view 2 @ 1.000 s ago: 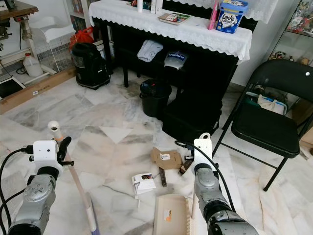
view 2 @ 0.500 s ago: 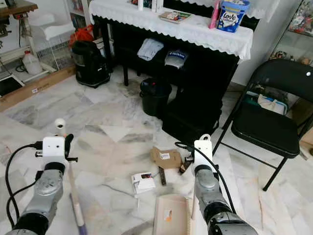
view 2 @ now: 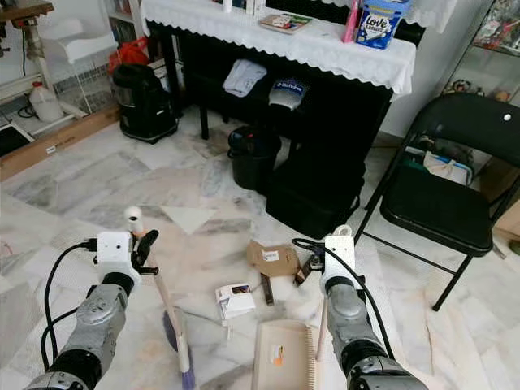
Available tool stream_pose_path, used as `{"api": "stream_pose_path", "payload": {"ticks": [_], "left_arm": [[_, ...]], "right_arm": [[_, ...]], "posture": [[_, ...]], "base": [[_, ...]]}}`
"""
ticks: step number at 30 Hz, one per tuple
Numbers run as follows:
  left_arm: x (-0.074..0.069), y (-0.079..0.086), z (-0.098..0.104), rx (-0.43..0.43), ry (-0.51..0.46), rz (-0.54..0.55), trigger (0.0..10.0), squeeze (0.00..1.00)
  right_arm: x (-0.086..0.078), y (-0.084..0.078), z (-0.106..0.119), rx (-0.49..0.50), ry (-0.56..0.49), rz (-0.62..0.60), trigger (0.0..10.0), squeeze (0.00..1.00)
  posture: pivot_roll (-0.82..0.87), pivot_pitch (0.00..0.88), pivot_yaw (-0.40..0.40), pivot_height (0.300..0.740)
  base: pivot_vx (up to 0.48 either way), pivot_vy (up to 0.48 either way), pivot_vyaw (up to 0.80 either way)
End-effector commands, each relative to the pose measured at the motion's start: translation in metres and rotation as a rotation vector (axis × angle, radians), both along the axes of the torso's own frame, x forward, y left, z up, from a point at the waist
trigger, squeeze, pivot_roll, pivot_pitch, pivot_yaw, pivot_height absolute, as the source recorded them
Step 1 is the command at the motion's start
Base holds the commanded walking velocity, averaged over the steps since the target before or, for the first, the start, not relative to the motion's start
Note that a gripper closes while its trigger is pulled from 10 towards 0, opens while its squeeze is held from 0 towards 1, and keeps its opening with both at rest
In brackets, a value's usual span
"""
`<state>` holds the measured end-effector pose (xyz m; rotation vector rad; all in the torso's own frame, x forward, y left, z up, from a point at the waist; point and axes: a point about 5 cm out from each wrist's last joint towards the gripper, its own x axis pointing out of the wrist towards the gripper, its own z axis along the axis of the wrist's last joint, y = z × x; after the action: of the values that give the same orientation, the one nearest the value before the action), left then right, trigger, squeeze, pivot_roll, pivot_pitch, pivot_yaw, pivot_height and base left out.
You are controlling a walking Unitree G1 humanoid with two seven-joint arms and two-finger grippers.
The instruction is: Sweep floor
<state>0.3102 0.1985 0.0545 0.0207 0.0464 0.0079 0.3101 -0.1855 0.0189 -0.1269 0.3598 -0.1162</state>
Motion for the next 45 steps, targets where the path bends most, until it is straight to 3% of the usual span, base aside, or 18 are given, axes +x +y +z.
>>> {"api": "stream_pose_path", "payload": {"ticks": [1,11,20,28,30,33,38,41,45], "left_arm": [[-0.002,-0.001,-0.001,-0.008,0.003,-0.050,10.0,0.00],[0.000,-0.002,0.012,0.020,0.016,-0.335,10.0,0.00],[-0.008,0.000,0.020,0.017,0.051,-0.489,10.0,0.00],[-0.016,-0.006,0.033,-0.079,0.090,-0.627,10.0,0.00],[-0.017,-0.007,0.036,-0.104,0.086,-0.637,10.0,0.00],[-0.015,-0.007,0.044,-0.214,0.063,-0.645,10.0,0.00],[-0.017,-0.011,0.055,-0.279,0.028,-0.657,10.0,0.00],[-0.016,-0.009,0.059,-0.273,0.014,-0.636,10.0,0.00],[-0.007,0.007,0.071,-0.230,-0.074,-0.466,10.0,0.00]], "right_arm": [[-0.003,-0.004,-0.003,-0.021,0.022,0.000,10.0,0.00],[-0.002,-0.002,-0.003,-0.018,0.024,0.011,10.0,0.00],[-0.001,0.000,-0.002,-0.017,0.027,0.014,10.0,0.00],[0.001,0.002,0.000,-0.014,0.024,0.019,10.0,0.00],[0.001,0.002,0.000,-0.014,0.024,0.020,10.0,0.00],[0.001,0.002,0.000,-0.013,0.024,0.022,10.0,0.00],[0.001,0.004,-0.001,-0.012,0.026,0.026,10.0,0.00],[0.001,0.004,-0.001,-0.012,0.026,0.028,10.0,0.00],[0.001,0.005,-0.001,-0.013,0.029,0.031,10.0,0.00]], "posture": [[0.03,0.069,-0.108,0.740],[0.04,0.069,-0.108,0.740],[0.05,0.065,-0.110,0.740],[0.06,0.059,-0.111,0.740],[0.06,0.060,-0.111,0.740],[0.06,0.060,-0.111,0.740],[0.07,0.063,-0.113,0.740],[0.07,0.063,-0.115,0.740],[0.07,0.062,-0.115,0.740]], "base": [[0.000,0.000,0.00],[0.000,0.000,0.00],[0.000,0.000,0.00],[0.000,0.000,0.00],[0.000,0.000,0.00],[0.000,0.000,0.00],[0.000,0.000,0.00],[0.000,0.000,0.00],[0.000,0.000,0.00]]}}
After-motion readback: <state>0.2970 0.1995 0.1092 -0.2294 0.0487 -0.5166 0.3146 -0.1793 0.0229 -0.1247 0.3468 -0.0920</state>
